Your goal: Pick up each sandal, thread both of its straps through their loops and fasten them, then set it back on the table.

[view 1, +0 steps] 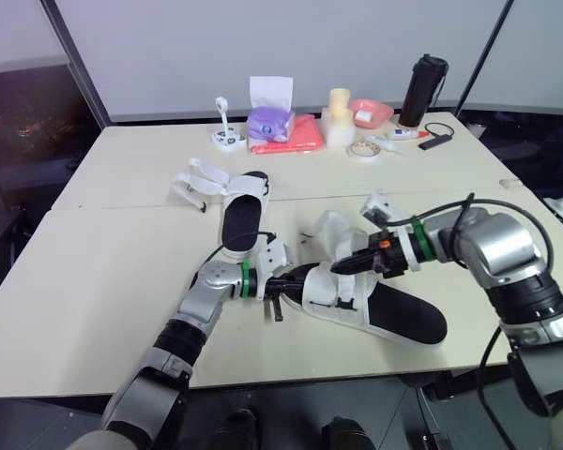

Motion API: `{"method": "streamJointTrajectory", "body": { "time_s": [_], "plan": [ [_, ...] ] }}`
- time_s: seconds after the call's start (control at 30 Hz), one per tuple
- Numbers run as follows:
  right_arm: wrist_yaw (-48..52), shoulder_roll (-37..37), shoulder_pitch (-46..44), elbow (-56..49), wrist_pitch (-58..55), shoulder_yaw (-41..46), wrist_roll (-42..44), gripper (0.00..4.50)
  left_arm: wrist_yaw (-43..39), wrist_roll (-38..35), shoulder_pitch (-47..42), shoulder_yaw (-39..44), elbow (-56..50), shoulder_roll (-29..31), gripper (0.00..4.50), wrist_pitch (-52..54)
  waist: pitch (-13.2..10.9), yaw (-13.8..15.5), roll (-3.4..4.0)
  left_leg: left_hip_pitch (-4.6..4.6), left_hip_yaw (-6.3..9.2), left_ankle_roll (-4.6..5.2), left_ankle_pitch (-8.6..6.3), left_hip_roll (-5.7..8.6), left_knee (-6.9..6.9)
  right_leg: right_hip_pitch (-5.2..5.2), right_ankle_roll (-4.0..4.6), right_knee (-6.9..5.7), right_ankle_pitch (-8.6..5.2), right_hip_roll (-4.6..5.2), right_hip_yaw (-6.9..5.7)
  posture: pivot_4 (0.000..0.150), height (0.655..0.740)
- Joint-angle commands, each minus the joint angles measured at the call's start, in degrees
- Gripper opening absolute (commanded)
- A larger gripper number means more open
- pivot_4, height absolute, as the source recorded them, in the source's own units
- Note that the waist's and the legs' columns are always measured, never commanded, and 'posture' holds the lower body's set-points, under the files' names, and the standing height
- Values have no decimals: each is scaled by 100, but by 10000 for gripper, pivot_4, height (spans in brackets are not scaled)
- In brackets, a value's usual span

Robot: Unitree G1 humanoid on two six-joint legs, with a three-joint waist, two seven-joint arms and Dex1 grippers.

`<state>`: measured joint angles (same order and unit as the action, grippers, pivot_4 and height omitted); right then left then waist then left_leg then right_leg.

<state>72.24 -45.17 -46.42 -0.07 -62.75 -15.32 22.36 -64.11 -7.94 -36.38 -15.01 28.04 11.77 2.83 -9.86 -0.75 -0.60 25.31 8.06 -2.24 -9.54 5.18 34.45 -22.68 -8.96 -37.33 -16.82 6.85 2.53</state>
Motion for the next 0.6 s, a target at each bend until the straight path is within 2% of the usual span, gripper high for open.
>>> {"method": "streamJointTrajectory", "body": {
  "time_s": [0.03, 0.43, 0.6],
  "plan": [
    [92, -144, 43, -231, 83, -27, 110, 103, -14, 103, 85, -108, 32, 10, 0, 13, 0, 1, 0, 0, 0, 0, 0, 0, 0, 0, 0, 0, 0, 0, 0, 1500, 7344],
    [-75, -341, 534, -1052, -43, 22, 385, 103, -27, 110, 35, -96, 98, 10, 0, -7, 0, 4, 0, 0, 0, 0, 0, 0, 1, 1, 0, 1, 0, 0, 0, 1500, 7344],
    [-332, -133, 622, -1288, -418, 284, 739, 103, -28, 109, 12, -92, 125, 4, 0, -23, 0, -3, -1, 0, 0, 0, 0, -1, 1, 1, 0, 1, 0, 0, 0, 1500, 7344]
  ]
}}
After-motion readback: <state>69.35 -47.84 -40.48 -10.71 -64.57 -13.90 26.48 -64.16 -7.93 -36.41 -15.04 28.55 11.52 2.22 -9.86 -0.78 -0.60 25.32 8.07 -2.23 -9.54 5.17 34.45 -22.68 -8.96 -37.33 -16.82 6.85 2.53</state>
